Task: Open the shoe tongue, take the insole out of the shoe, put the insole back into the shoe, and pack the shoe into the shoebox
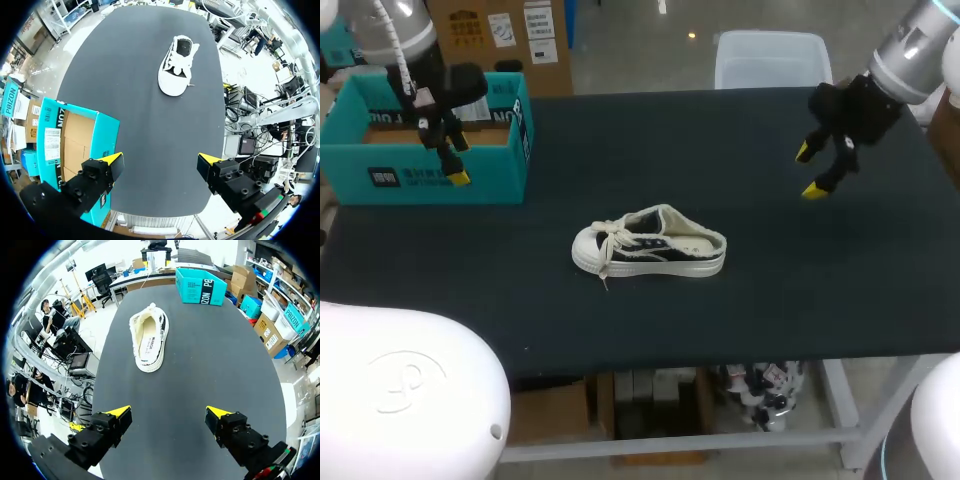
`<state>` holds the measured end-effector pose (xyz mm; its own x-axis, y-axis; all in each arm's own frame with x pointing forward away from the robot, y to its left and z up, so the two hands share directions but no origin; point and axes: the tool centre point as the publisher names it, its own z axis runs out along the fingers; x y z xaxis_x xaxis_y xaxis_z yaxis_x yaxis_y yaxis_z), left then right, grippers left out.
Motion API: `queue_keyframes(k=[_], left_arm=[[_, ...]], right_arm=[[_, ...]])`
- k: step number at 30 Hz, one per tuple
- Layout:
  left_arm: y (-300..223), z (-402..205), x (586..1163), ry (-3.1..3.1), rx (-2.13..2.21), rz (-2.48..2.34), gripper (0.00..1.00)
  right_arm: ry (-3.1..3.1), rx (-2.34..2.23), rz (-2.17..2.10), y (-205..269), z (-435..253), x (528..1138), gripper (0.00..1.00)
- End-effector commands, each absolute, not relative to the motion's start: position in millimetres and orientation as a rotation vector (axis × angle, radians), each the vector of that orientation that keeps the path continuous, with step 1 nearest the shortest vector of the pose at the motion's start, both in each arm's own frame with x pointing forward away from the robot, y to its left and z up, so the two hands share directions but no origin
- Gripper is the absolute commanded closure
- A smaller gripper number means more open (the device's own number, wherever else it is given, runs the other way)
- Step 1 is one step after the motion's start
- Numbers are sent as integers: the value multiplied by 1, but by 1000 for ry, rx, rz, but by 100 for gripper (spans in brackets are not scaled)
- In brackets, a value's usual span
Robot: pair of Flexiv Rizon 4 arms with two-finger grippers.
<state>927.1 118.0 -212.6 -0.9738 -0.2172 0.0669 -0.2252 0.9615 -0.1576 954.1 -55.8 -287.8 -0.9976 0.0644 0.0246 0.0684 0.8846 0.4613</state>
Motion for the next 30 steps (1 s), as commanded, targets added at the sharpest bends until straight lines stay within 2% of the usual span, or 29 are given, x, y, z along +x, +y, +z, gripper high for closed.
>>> queue_keyframes(k=[1,21,30], left_arm=[[104,-214,926,-3084,365,215,0],[90,-214,922,-3103,350,171,0],[55,-220,916,-2961,1061,169,0]], right_arm=[[-3047,-119,-800,-52,-302,950,0],[-3008,-164,-842,-42,-312,946,0],[-2985,-239,-918,-27,-333,948,0]])
